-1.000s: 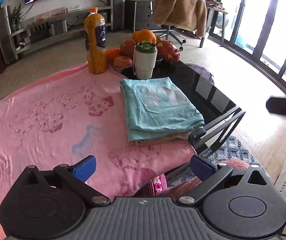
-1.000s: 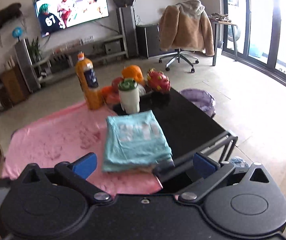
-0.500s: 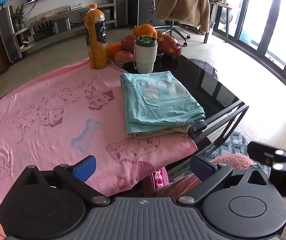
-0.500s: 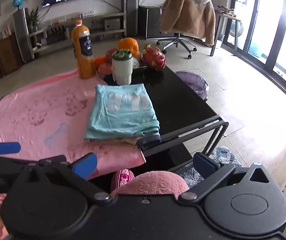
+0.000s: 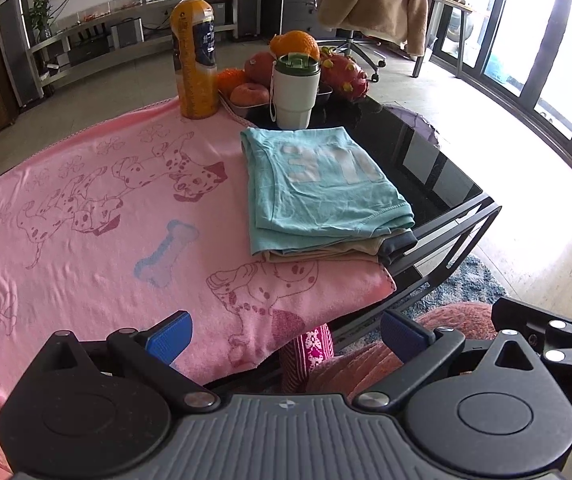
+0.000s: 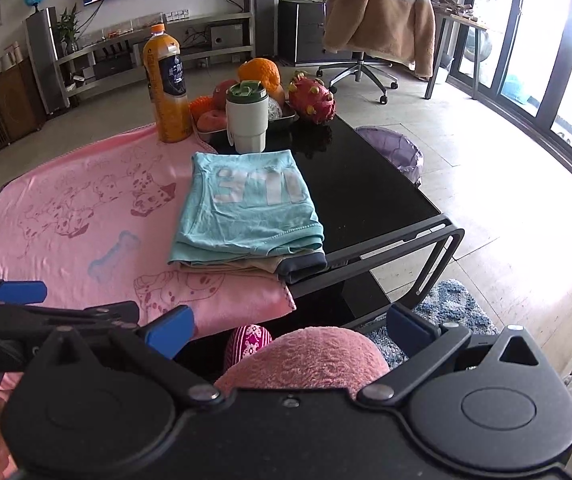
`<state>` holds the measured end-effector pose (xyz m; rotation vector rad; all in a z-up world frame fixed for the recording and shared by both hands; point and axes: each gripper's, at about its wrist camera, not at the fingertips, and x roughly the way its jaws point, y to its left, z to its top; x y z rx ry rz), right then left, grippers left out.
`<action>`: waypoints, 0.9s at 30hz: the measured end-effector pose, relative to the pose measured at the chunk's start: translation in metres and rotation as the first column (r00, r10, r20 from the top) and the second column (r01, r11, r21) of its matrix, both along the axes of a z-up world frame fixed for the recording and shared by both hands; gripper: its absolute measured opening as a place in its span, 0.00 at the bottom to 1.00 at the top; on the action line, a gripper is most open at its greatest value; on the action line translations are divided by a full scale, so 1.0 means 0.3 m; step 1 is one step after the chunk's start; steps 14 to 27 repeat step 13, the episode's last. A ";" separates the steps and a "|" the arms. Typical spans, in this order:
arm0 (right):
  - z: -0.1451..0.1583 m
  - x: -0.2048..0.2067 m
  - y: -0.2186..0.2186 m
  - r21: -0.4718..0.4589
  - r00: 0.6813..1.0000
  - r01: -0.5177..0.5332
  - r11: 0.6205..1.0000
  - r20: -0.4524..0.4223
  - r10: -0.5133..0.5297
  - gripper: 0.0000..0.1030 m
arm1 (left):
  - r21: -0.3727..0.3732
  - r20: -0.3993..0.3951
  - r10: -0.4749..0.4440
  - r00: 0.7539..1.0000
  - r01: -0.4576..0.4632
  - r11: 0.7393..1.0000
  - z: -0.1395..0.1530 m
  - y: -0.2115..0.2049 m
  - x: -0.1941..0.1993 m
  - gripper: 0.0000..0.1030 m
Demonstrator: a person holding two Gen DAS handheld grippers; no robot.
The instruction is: Fold clothes
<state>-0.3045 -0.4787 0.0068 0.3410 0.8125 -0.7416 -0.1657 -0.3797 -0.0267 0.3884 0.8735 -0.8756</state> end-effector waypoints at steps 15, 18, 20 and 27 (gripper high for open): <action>-0.018 0.021 -0.001 0.013 1.000 -0.010 1.000 -0.005 0.010 1.00 | -0.027 -0.005 0.019 1.000 -0.019 0.999 -0.010 0.012 0.026 0.99; -0.018 0.021 -0.001 0.013 1.000 -0.010 1.000 -0.005 0.010 1.00 | -0.027 -0.005 0.019 1.000 -0.019 0.999 -0.010 0.012 0.026 0.99; -0.018 0.021 -0.001 0.013 1.000 -0.010 1.000 -0.005 0.010 1.00 | -0.027 -0.005 0.019 1.000 -0.019 0.999 -0.010 0.012 0.026 0.99; -0.018 0.021 -0.001 0.013 1.000 -0.010 1.000 -0.005 0.010 1.00 | -0.027 -0.005 0.019 1.000 -0.019 0.999 -0.010 0.012 0.026 0.99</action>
